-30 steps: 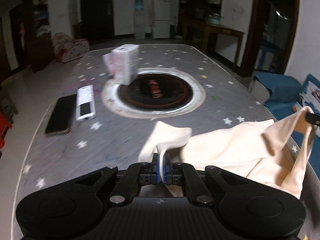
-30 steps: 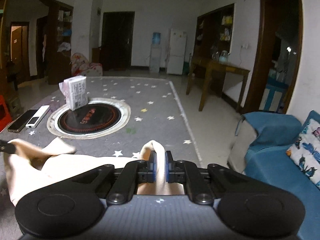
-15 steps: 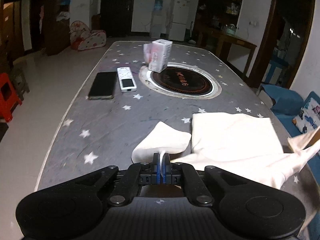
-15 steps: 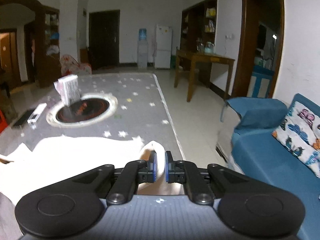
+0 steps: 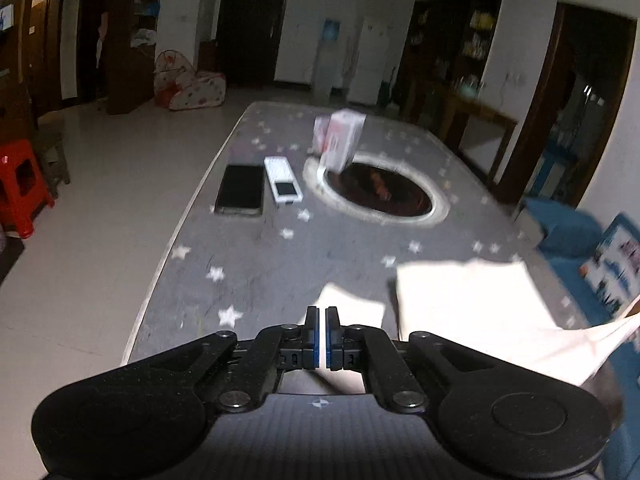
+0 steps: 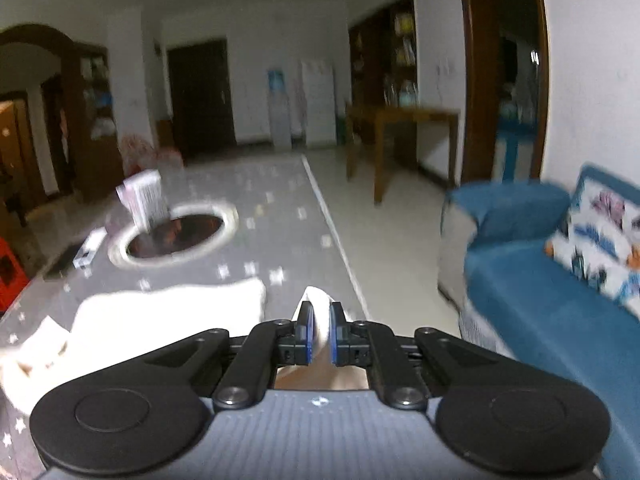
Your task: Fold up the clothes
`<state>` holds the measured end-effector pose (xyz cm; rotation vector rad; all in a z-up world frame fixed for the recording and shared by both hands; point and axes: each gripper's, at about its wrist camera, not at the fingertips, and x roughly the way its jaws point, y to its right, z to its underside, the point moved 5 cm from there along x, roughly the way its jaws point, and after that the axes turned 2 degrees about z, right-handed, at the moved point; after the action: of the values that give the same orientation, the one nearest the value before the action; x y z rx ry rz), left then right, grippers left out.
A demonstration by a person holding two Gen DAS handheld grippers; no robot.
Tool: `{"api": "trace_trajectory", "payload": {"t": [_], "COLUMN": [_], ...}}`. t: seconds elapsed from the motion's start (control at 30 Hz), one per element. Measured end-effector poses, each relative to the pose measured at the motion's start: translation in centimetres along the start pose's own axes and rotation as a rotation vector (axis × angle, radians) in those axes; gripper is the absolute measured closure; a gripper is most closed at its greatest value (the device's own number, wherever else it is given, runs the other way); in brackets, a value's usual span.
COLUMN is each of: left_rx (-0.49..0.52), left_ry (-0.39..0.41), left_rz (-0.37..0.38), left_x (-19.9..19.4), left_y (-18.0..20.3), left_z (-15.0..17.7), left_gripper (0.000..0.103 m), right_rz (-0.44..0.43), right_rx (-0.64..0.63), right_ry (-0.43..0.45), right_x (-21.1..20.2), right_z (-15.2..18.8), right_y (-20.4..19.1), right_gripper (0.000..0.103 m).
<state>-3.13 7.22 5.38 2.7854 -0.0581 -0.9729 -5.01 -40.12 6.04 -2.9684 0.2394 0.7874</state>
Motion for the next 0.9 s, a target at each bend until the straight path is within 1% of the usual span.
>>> {"api": "trace_trajectory", "payload": {"t": [0.03, 0.07, 0.1, 0.17, 0.23, 0.27, 0.33, 0.43, 0.47, 0.5, 0.53, 0.63, 0.83, 0.87, 0.9], "left_rx": [0.003, 0.007, 0.013, 0.044, 0.075, 0.098, 0.145, 0.204, 0.221, 0.238, 0.234, 0.219, 0.175, 0.169, 0.165], "left_ry": [0.004, 0.008, -0.004, -0.043, -0.082, -0.101, -0.142, -0.190, -0.202, -0.215, -0.211, -0.200, -0.170, -0.164, -0.161], "left_rz": [-0.005, -0.009, 0.004, 0.053, 0.102, 0.119, 0.161, 0.220, 0.237, 0.254, 0.252, 0.249, 0.216, 0.206, 0.192], "left_x": [0.0, 0.1, 0.4, 1.2, 2.1, 2.5, 3.3, 4.2, 4.5, 4.8, 5.3, 6.8, 10.9, 11.7, 12.5], "left_y": [-0.1, -0.1, 0.1, 1.4, 2.7, 3.4, 4.9, 7.3, 8.1, 8.9, 9.1, 9.9, 10.6, 10.7, 10.7], "left_z": [-0.2, -0.3, -0.1, 1.0, 2.1, 2.7, 3.9, 5.5, 6.0, 6.4, 6.2, 5.4, 2.6, 2.1, 1.6], "left_gripper": [0.100, 0.100, 0.100, 0.100, 0.099, 0.098, 0.097, 0.095, 0.091, 0.089, 0.088, 0.087, 0.086, 0.082, 0.075], "right_rz": [-0.003, 0.004, 0.013, 0.061, 0.116, 0.128, 0.136, 0.104, 0.086, 0.069, 0.051, 0.008, -0.072, -0.080, -0.088], "right_rx": [-0.013, -0.029, -0.043, -0.059, -0.086, -0.106, -0.122, -0.137, -0.141, -0.145, -0.149, -0.168, -0.208, -0.211, -0.213], "right_ry": [0.020, -0.001, -0.023, -0.075, -0.096, -0.103, -0.104, -0.119, -0.128, -0.137, -0.146, -0.177, -0.247, -0.254, -0.260], "right_x": [-0.4, 0.1, 0.5, 1.9, 2.8, 2.9, 2.9, 3.0, 3.1, 3.2, 3.4, 4.3, 8.4, 9.1, 9.7], "right_z": [-0.5, -0.6, -0.6, 0.0, 0.8, 1.1, 1.3, 1.5, 1.5, 1.5, 1.6, 1.9, 2.8, 2.7, 2.6], "right_y": [0.0, 0.0, -0.1, 0.1, 0.0, -0.3, -0.5, -1.0, -1.2, -1.4, -1.7, -2.6, -5.0, -5.3, -5.5], "right_gripper": [0.096, 0.096, 0.095, 0.093, 0.092, 0.091, 0.089, 0.086, 0.086, 0.083, 0.081, 0.081, 0.081, 0.081, 0.081]}}
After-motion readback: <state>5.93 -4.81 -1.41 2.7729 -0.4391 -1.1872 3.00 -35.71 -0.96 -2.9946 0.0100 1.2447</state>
